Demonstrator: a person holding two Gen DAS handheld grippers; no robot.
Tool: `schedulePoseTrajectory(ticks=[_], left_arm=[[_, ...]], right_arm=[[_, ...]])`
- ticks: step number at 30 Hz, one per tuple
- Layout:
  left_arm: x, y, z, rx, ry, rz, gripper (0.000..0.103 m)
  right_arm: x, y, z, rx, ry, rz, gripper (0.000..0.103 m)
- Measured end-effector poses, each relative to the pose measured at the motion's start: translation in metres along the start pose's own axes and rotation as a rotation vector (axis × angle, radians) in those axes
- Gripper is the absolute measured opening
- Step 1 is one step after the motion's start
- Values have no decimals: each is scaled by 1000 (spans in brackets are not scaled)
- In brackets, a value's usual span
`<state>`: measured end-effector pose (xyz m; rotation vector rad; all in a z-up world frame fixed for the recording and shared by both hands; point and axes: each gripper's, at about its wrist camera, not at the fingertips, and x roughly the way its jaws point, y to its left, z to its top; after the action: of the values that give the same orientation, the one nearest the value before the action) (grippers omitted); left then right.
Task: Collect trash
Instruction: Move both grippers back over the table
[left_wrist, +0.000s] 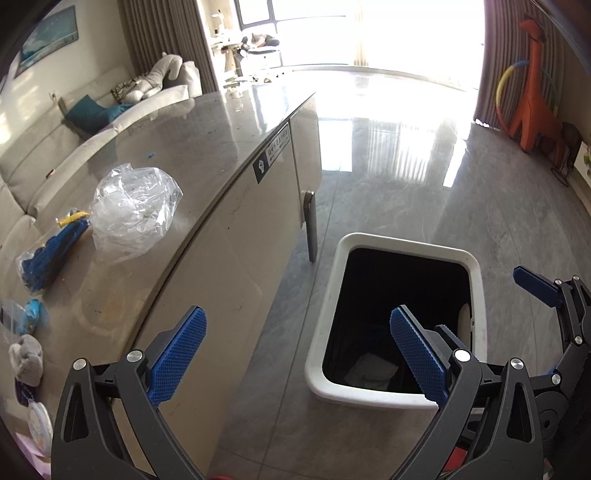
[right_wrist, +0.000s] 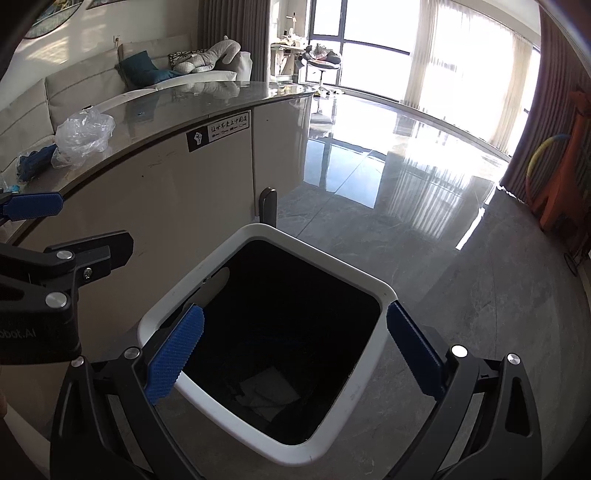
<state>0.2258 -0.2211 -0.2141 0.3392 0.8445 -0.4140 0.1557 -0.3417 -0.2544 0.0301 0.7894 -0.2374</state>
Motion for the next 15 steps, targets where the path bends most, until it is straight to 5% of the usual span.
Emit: schedulePoseTrajectory(ticks=[15], left_arm=[[-83, 75, -25, -200, -140, 138, 98]], right_arm=[[-60, 54, 36, -46, -182, 118, 99]])
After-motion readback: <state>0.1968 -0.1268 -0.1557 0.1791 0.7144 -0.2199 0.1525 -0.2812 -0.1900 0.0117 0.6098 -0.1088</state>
